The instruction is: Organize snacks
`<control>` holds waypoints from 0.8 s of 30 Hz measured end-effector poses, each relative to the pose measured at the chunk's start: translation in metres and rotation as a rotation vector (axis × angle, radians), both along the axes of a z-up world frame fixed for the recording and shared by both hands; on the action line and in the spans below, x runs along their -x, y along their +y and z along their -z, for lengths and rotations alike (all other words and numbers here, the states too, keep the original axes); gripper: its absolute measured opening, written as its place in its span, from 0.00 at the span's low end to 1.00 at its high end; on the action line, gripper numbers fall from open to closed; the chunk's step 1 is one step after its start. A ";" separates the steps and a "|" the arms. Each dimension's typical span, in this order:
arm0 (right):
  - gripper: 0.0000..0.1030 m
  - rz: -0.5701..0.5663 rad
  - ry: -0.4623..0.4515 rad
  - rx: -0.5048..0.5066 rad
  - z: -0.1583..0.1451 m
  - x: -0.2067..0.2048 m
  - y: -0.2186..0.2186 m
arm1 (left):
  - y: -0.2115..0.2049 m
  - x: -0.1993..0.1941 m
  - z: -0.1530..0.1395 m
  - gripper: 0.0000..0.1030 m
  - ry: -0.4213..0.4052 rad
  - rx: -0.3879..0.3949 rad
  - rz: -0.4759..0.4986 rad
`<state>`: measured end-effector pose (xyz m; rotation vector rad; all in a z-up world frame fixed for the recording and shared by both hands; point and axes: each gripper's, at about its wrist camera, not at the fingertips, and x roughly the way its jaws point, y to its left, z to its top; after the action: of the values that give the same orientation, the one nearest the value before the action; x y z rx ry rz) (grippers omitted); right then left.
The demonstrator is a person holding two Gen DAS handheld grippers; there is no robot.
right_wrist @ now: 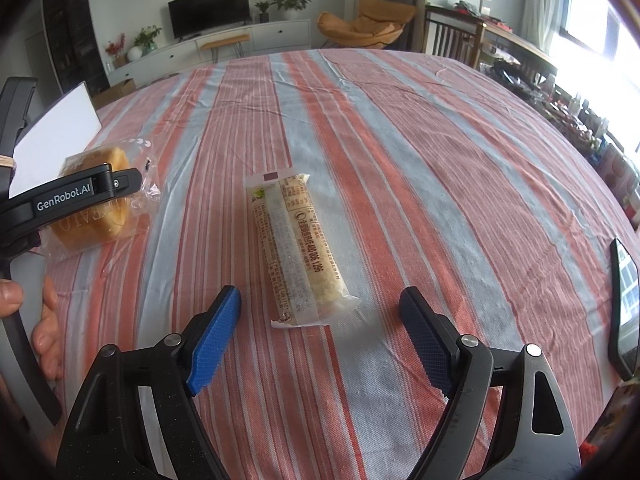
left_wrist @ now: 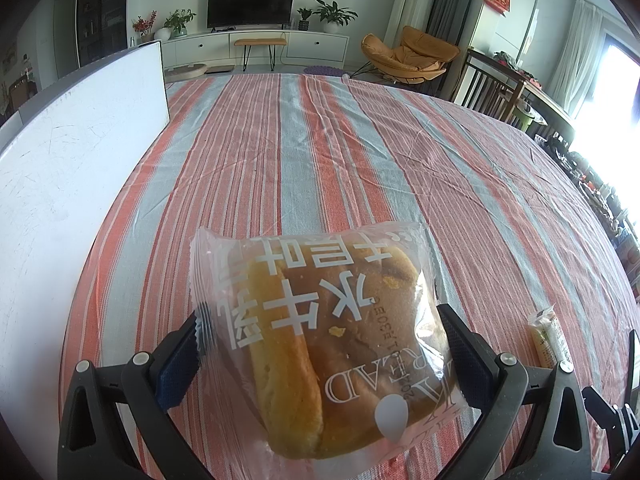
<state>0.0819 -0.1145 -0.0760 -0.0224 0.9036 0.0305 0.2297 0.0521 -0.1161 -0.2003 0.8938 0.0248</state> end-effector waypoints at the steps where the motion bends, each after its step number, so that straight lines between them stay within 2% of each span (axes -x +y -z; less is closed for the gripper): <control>1: 0.82 0.000 0.000 0.000 0.000 0.000 0.000 | 0.000 0.000 0.000 1.00 0.000 0.000 0.000; 21: 0.82 -0.006 0.004 0.001 0.000 0.001 0.001 | 0.000 0.000 0.000 1.00 0.000 -0.001 0.000; 24: 0.85 -0.014 0.008 0.002 0.000 0.000 0.003 | 0.000 0.000 0.000 1.00 0.000 -0.001 0.000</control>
<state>0.0822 -0.1116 -0.0757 -0.0303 0.9118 0.0435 0.2296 0.0520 -0.1158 -0.1999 0.8940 0.0255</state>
